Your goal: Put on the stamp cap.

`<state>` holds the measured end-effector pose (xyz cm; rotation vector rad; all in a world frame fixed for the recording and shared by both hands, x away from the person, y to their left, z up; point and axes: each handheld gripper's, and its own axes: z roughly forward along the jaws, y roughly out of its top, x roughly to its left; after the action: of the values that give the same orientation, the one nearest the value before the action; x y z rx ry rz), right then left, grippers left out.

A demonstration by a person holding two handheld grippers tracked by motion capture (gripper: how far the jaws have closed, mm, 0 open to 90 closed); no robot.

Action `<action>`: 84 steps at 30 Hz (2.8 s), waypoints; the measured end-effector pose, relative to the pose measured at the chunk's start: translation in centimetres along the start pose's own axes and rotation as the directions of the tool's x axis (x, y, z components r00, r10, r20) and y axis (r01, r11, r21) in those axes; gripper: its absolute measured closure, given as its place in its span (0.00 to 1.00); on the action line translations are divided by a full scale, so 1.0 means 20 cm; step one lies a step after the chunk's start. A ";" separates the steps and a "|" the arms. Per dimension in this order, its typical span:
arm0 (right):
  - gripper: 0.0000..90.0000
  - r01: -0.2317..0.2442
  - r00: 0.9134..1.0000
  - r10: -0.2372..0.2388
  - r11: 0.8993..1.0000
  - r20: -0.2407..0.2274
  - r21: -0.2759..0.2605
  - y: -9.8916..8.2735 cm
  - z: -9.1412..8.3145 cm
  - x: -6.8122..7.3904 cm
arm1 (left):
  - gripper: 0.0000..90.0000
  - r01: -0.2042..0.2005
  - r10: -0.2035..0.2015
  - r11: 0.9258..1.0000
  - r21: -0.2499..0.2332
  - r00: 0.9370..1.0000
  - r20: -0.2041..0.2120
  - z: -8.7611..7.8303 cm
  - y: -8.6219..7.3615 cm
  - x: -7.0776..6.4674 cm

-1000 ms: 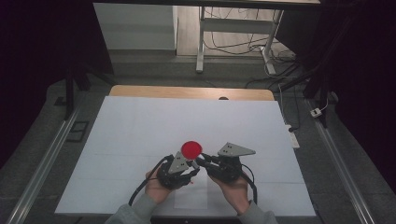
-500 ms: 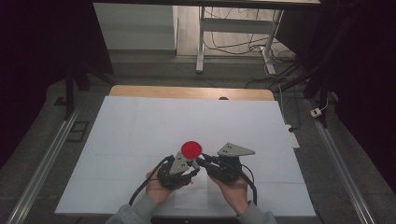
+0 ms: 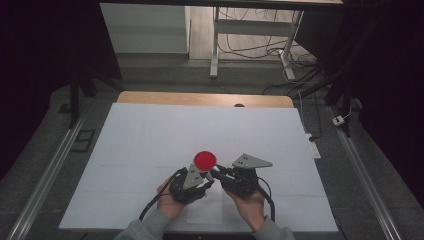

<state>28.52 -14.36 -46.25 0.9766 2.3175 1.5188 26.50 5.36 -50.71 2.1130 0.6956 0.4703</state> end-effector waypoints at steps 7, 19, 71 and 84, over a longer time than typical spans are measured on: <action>0.84 0.004 1.000 -0.004 1.000 0.009 0.002 -0.01 0.01 0.01 | 0.73 -0.009 0.009 1.000 0.004 1.000 -0.019 0.00 0.00 -0.01; 0.84 -0.018 1.000 0.018 1.000 -0.015 0.008 0.00 0.01 -0.01 | 0.73 -0.033 0.033 0.999 0.003 0.999 -0.037 0.00 0.00 -0.02; 0.84 -0.002 0.998 0.002 1.000 -0.061 0.012 0.00 0.01 -0.02 | 0.63 -0.011 0.011 1.000 -0.007 1.000 -0.021 -0.01 0.00 0.01; 0.84 0.011 0.998 -0.012 1.000 -0.064 -0.011 0.00 -0.01 -0.04 | 0.36 0.041 -0.041 0.999 -0.003 0.999 -0.005 -0.03 0.00 0.05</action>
<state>29.03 -14.98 -46.28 0.9240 2.3508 1.5790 26.85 6.37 -50.23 2.0911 0.7395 0.4534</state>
